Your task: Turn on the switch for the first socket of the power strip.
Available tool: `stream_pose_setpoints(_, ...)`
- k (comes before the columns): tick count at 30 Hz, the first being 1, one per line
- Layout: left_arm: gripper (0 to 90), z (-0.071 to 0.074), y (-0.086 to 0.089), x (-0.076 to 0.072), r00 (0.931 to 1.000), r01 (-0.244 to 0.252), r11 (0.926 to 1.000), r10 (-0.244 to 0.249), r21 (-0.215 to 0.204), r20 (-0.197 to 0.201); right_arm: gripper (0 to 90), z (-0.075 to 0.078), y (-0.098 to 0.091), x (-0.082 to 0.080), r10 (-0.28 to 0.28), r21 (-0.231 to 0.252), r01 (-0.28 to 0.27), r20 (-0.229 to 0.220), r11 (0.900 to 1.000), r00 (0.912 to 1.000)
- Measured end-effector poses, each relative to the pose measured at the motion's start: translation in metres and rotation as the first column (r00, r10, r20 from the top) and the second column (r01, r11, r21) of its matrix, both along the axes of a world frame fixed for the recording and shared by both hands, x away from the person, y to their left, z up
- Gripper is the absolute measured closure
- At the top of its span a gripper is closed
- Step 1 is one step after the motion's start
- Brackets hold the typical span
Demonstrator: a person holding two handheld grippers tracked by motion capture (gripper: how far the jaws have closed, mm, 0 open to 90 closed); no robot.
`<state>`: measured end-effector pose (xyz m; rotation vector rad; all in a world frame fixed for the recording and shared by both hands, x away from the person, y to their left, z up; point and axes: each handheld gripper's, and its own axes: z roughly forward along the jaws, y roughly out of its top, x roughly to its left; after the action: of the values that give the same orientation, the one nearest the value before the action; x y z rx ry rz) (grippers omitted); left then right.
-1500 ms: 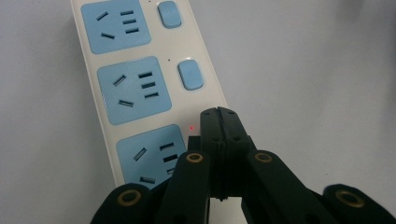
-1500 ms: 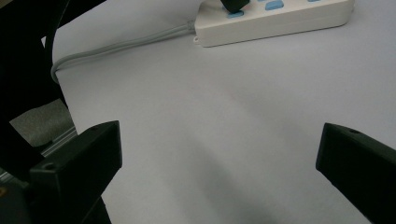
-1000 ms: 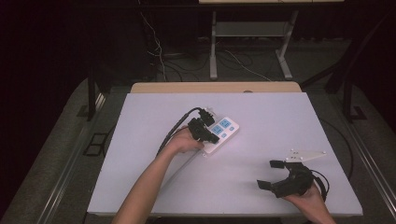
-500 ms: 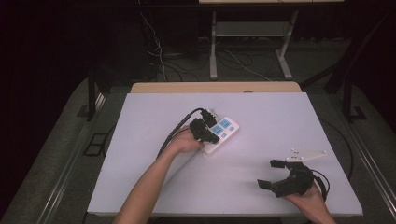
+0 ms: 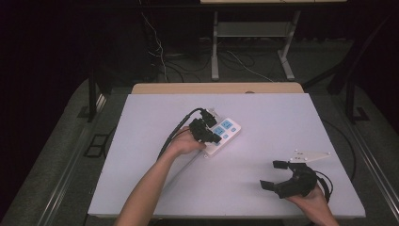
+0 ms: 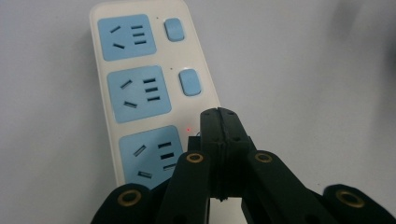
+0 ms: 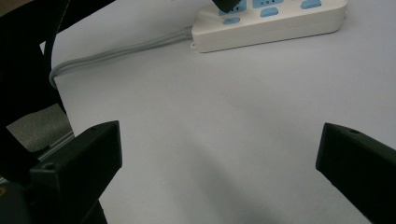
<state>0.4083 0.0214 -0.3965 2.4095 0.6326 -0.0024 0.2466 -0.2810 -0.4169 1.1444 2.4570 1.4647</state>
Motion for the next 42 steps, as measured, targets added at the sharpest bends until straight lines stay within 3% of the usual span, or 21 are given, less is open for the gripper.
stream_pose_setpoints(15, 89.3, 0.012, 0.013, -0.007, 0.9989, -0.027, 0.9996, 0.027, -0.004, 0.038, 0.0, 0.001, 0.000, -0.001, -0.001, 0.002, 0.001, 0.004, 1.0000, 1.0000)
stream_pose_setpoints(30, 87.0, 0.033, 0.048, -0.021, 0.9940, -0.085, 0.9960, 0.087, -0.028, 0.067, 0.0, 0.001, 0.002, -0.002, 0.008, 0.005, -0.008, 0.007, 1.0000, 0.9999)
stream_pose_setpoints(37, 78.7, 0.040, 0.066, -0.031, 0.9903, -0.112, 0.9920, 0.116, -0.058, 0.076, 0.0, 0.000, 0.004, -0.002, 0.014, 0.002, -0.014, 0.003, 0.9999, 0.9999)
stream_pose_setpoints(42, 68.0, 0.046, 0.083, -0.040, 0.9869, -0.133, 0.9842, 0.143, -0.116, 0.075, 0.0, 0.000, 0.004, -0.002, 0.014, 0.003, -0.014, 0.004, 0.9999, 0.9999)
